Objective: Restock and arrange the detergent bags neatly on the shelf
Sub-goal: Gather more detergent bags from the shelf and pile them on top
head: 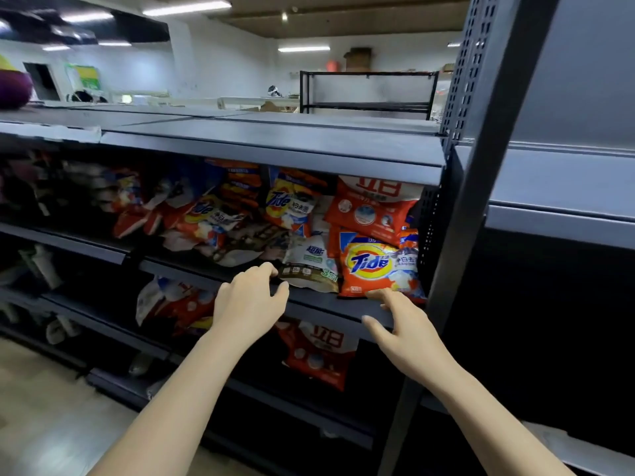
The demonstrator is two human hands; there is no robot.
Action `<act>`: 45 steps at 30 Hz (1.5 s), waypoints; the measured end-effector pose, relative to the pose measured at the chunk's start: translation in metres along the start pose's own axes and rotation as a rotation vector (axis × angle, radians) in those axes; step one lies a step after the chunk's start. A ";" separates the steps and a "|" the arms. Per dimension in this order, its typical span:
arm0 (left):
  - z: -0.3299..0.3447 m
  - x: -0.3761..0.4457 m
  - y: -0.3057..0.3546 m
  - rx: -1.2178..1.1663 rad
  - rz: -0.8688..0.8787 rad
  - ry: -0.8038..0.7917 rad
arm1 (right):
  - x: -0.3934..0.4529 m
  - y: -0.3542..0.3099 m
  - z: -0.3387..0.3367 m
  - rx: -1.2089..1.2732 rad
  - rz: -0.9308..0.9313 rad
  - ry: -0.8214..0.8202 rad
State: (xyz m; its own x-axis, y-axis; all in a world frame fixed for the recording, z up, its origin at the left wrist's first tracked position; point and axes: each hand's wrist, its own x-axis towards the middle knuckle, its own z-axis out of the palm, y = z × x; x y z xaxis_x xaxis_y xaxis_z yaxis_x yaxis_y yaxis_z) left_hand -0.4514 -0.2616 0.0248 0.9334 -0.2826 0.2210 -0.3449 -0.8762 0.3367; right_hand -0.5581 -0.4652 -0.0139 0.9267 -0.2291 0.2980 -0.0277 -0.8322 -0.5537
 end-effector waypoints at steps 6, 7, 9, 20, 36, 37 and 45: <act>0.010 0.070 -0.027 -0.007 0.006 -0.070 | 0.064 0.001 0.032 -0.009 0.108 0.041; 0.013 0.079 -0.032 -0.007 0.006 -0.084 | 0.073 0.001 0.037 0.000 0.128 0.042; 0.021 0.095 -0.041 -0.012 0.000 -0.113 | 0.091 0.001 0.048 -0.005 0.165 0.023; 0.083 0.170 -0.058 -0.206 -0.031 -0.249 | 0.131 0.025 0.056 -0.142 0.396 0.009; 0.115 0.223 -0.048 -1.147 -0.293 -0.559 | 0.182 0.104 0.068 0.283 0.925 0.320; 0.117 0.224 -0.048 -1.166 -0.315 -0.564 | 0.183 0.107 0.067 0.286 0.947 0.333; 0.138 0.242 -0.054 -1.089 -0.408 -0.504 | 0.170 0.092 0.063 0.525 0.999 0.244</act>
State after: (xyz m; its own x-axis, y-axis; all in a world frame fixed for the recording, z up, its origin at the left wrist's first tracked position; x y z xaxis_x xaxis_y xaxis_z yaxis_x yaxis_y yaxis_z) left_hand -0.1931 -0.3365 -0.0659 0.8421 -0.3953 -0.3668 0.2970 -0.2279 0.9273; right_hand -0.3795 -0.5489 -0.0636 0.4805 -0.8065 -0.3446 -0.4957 0.0744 -0.8653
